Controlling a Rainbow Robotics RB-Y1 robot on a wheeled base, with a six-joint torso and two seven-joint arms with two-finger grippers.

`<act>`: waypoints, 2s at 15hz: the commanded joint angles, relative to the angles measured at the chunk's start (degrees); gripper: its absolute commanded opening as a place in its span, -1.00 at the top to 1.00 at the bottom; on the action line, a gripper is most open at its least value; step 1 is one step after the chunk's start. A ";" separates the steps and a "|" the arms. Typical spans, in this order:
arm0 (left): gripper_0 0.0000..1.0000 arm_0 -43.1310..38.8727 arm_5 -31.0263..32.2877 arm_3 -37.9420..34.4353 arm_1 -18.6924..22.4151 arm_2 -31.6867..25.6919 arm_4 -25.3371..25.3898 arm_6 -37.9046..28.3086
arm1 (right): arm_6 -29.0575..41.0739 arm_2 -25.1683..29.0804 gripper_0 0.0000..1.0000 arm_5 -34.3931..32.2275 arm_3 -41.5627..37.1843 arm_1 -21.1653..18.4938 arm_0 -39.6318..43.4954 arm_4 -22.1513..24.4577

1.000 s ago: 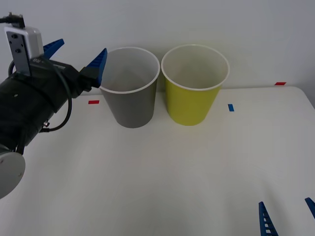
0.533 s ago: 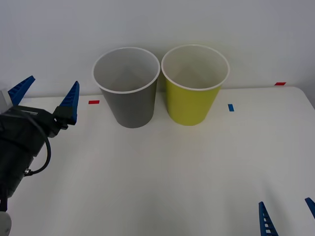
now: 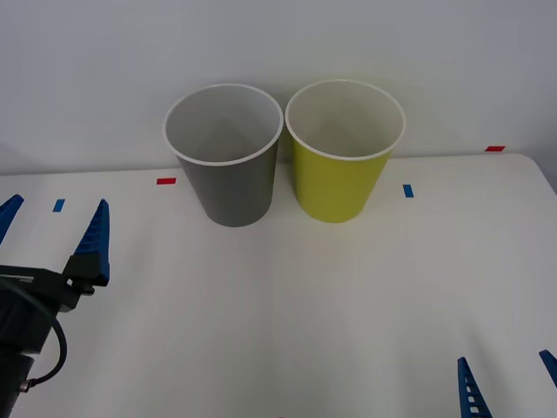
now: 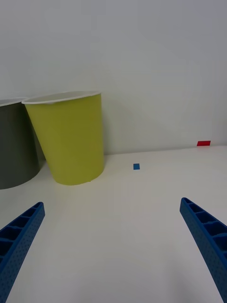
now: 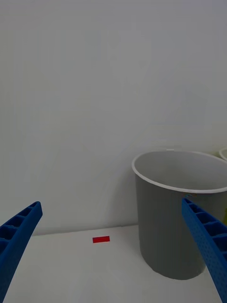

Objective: Put cans in the gray bin and PET bottles in the light green bin.

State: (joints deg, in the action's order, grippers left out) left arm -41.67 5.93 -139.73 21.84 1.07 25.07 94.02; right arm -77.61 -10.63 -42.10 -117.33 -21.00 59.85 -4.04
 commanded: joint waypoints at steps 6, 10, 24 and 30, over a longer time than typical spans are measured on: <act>-1.00 -6.76 26.94 13.87 3.12 6.31 -2.22 1.17 | 0.00 0.00 -1.00 0.00 0.00 0.00 0.00 0.00; -1.00 -12.65 33.88 19.40 3.56 9.48 -3.27 1.17 | 0.00 0.00 -1.00 0.00 0.00 0.00 0.00 0.00; -1.00 -22.85 33.97 19.58 3.91 12.82 -6.70 1.43 | 0.00 0.00 -1.00 0.00 0.00 0.00 0.00 0.00; -1.00 -22.85 33.97 19.58 3.91 12.82 -6.70 1.43 | 0.00 0.00 -1.00 0.00 0.00 0.00 0.00 0.00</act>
State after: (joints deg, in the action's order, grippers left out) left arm -64.51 39.92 -120.14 25.76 13.89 18.36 95.45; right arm -77.61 -10.63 -42.10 -117.33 -21.00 59.85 -4.04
